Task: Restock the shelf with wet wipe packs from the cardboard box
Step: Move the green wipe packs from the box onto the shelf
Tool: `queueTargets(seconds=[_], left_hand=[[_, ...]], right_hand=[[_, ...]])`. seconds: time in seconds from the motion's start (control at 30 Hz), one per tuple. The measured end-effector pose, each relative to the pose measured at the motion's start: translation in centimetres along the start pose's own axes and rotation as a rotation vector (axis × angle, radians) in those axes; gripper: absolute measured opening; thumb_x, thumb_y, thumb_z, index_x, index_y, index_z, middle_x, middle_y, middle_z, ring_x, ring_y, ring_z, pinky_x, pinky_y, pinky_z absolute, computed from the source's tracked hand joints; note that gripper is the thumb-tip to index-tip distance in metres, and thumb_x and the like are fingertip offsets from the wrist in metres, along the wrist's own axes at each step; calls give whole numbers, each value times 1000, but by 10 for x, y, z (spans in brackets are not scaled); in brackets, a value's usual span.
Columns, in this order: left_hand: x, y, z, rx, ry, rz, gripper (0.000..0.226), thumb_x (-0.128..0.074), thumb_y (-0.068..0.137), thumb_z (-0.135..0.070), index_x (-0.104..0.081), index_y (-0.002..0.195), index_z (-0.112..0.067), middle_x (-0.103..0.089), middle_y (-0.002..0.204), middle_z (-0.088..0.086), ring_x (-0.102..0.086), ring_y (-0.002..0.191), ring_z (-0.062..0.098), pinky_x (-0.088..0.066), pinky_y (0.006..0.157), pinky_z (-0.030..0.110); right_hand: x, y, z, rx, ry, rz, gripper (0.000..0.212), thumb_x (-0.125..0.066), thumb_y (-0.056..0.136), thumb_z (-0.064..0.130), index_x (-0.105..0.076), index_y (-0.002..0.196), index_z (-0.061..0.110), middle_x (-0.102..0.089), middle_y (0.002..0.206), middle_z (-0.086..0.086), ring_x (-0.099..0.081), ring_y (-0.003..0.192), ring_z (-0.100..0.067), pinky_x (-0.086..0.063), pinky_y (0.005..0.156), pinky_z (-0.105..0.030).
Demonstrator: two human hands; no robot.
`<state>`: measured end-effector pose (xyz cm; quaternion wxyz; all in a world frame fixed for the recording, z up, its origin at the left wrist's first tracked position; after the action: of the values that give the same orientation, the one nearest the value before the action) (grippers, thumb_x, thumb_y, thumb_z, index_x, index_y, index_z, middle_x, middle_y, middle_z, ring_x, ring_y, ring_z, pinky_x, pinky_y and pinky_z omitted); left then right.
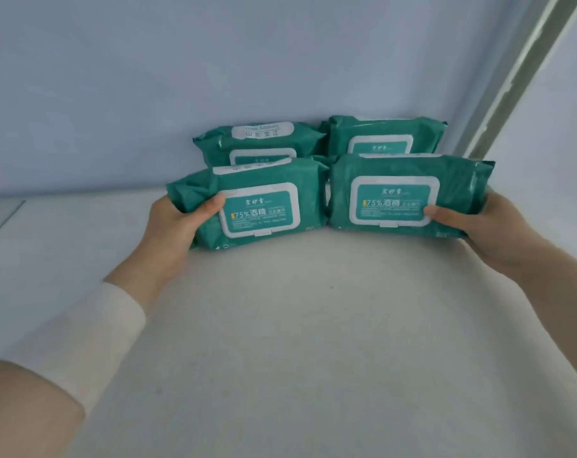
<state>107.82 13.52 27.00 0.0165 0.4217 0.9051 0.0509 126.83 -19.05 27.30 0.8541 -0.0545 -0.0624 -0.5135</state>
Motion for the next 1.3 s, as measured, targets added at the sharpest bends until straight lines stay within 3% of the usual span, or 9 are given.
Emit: queueTargets(seconds=[0.13,0.2,0.3,0.47,0.63,0.8,0.93,1.1,1.3], left_hand=[[-6,33,-3,-58,112,0,27,-71,71,-17,-64,95,-26,-72,82,-25,-68,84,-5,-53,73,12],[-6,43,-6,-87,180,-10,28,-70,76,-7,-63,93,-27,-69,76,-30,-66,79,-12,-50,69,6],[-1,49,-6,-114,235,-55,33,-74,71,-14,-62,100,-25,-69,84,-25,-64,81,-13,-50,71,6],[6,43,-5,-165,300,-204,42,-77,74,-18,-44,94,-34,-57,100,-18,-56,89,-6,-47,85,17],[0,24,-10,-144,352,-260,71,-74,79,-20,-30,134,-13,-48,121,-3,-53,101,3,-44,85,6],[1,-14,-37,-198,734,-340,88,-69,82,-29,-13,147,-8,-18,152,14,-17,142,29,-12,117,38],[-35,-74,-49,-276,1108,-80,76,-58,89,-29,-14,147,-9,-5,156,19,-3,145,34,-5,118,43],[-98,-162,-51,-364,1434,415,63,-46,95,-32,-20,146,-8,-14,155,19,-8,145,33,-5,119,44],[-147,-276,-75,-489,1550,623,67,-44,96,-34,-11,149,-11,-9,157,15,-1,146,32,-2,119,46]], right_hand=[[10,51,-6,50,-111,-61,54,-82,58,38,-63,107,27,-68,74,31,-65,72,15,-53,69,-8],[14,64,-7,66,-183,-94,60,-84,52,45,-63,106,29,-68,83,30,-62,72,19,-53,76,-11],[23,76,-6,113,-243,-164,60,-80,70,14,-54,124,17,-63,106,15,-60,72,22,-50,69,-2],[27,66,-12,81,-317,-331,68,-80,71,23,-42,127,12,-60,119,-2,-62,102,-16,-53,85,-26],[14,36,-4,4,-404,-451,84,-73,79,29,-23,144,13,-43,143,-4,-42,131,-20,-35,108,-36],[-16,-25,14,-40,-792,-433,80,-58,88,37,-13,149,12,-17,154,-15,-14,144,-30,-16,118,-41],[-43,-99,12,-123,-1153,-306,71,-45,94,44,-15,149,11,-6,157,-18,2,146,-34,-6,119,-48],[-50,-203,26,-151,-1436,-219,66,-36,96,47,-14,150,15,-9,158,-14,5,146,-35,-2,117,-54],[-17,-324,34,-206,-1516,-190,62,-33,98,43,-12,150,16,-15,157,-12,3,146,-33,-2,116,-57]])
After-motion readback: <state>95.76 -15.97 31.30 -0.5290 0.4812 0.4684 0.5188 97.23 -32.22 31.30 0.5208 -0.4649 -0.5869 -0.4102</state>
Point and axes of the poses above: each hand's wrist, its own y-axis towards the middle knuckle, its own x-axis out of the back of the hand, z = x × y, the point moved 9 cm from there along y, towards the middle knuckle
